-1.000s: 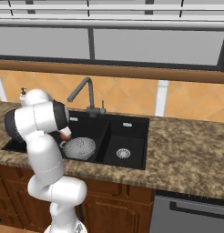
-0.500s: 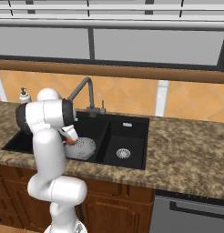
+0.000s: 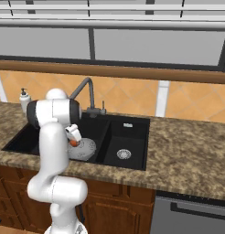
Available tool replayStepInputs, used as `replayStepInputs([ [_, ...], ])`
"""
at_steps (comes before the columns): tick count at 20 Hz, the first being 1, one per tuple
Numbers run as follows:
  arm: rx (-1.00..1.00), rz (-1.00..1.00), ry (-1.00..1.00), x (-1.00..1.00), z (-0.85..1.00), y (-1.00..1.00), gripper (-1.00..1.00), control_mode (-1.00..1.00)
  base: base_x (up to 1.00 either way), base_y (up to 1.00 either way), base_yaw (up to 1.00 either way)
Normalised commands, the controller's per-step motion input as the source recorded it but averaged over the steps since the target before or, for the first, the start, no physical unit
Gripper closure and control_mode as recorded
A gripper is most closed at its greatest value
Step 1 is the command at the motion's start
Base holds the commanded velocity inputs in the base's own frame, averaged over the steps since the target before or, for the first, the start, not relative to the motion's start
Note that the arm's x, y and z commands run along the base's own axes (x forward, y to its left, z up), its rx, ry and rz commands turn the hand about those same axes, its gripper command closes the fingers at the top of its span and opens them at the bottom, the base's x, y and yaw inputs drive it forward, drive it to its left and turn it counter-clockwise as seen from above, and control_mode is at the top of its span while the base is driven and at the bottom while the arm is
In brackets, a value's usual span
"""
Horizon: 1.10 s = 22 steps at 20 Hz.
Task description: Put the colander in the sink, put the orange in the colander, and turn on the sink faucet and pour water over the colander.
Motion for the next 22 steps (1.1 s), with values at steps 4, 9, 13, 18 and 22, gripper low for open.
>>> replayStepInputs([
  [4, 0.0, 0.0, -0.01, 0.05, -0.26, -0.13, 1.0, -1.0, 0.0, 0.0, 0.0],
  [9, 0.01, 0.0, 0.0, 0.06, -0.27, -0.2, 1.0, -1.0, 0.0, 0.0, 0.0],
  [13, 0.04, 0.0, -0.01, 0.01, -0.27, -0.07, 1.0, -1.0, 0.0, 0.0, 0.0],
  [18, 0.06, 0.0, 0.0, 0.11, -0.29, 0.0, 1.0, -1.0, 0.0, 0.0, 0.0],
  [22, 0.06, 0.0, -0.03, 0.13, -0.27, 0.0, 1.0, -1.0, 0.0, 0.0, 0.0],
])
